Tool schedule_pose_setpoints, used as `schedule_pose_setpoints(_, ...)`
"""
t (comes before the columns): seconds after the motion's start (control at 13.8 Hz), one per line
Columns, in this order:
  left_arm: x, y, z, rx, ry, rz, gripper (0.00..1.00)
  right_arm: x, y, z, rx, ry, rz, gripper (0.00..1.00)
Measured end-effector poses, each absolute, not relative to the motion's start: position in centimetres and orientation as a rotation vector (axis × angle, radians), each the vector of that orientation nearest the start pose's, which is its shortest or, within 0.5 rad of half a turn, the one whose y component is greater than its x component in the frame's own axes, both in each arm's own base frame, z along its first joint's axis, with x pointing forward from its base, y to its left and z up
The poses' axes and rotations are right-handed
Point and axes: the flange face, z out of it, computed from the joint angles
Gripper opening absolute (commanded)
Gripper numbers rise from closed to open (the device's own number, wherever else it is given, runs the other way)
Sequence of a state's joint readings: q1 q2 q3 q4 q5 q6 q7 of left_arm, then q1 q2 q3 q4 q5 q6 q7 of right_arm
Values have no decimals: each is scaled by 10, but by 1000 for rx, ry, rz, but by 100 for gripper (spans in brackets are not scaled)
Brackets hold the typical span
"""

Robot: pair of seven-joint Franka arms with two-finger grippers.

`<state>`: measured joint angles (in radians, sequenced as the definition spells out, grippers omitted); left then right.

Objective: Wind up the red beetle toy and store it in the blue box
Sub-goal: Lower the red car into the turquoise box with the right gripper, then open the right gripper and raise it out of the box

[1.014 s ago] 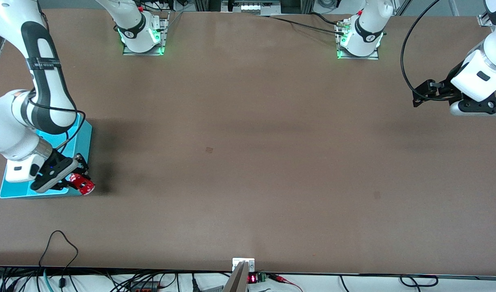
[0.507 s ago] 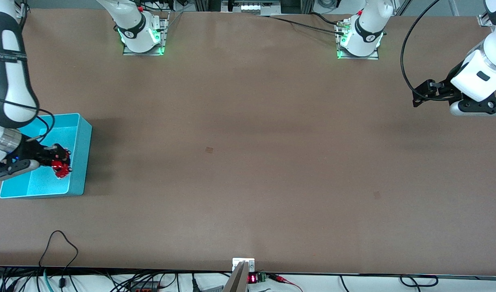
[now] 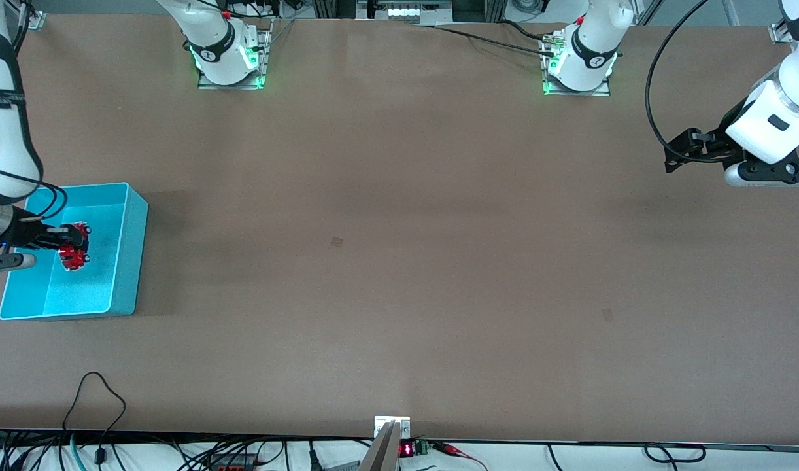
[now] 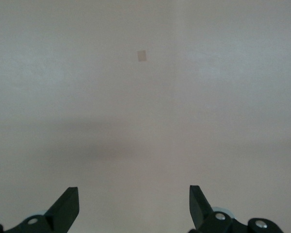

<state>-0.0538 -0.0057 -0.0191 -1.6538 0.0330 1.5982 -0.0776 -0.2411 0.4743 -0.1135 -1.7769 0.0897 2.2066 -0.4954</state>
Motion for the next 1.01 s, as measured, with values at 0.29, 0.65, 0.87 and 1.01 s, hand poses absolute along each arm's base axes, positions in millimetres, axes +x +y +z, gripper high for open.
schedule_pose_setpoints(0.29, 551, -37, 591, -3104, -5, 74, 100, 614, -225, 232, -3123, -108, 71, 0)
schedule_pose_setpoints(0.65, 551, -37, 591, -3104, -5, 75, 100, 610, -229, 200, -3119, -93, 110, 8)
schedule_pose_setpoints(0.87, 551, -37, 591, -3104, -5, 75, 100, 610, -232, 193, -3127, -89, 92, 62)
schedule_pose_setpoints(1.01, 551, -37, 591, -3104, -5, 75, 100, 613, -231, 192, -3139, -98, 54, 100)
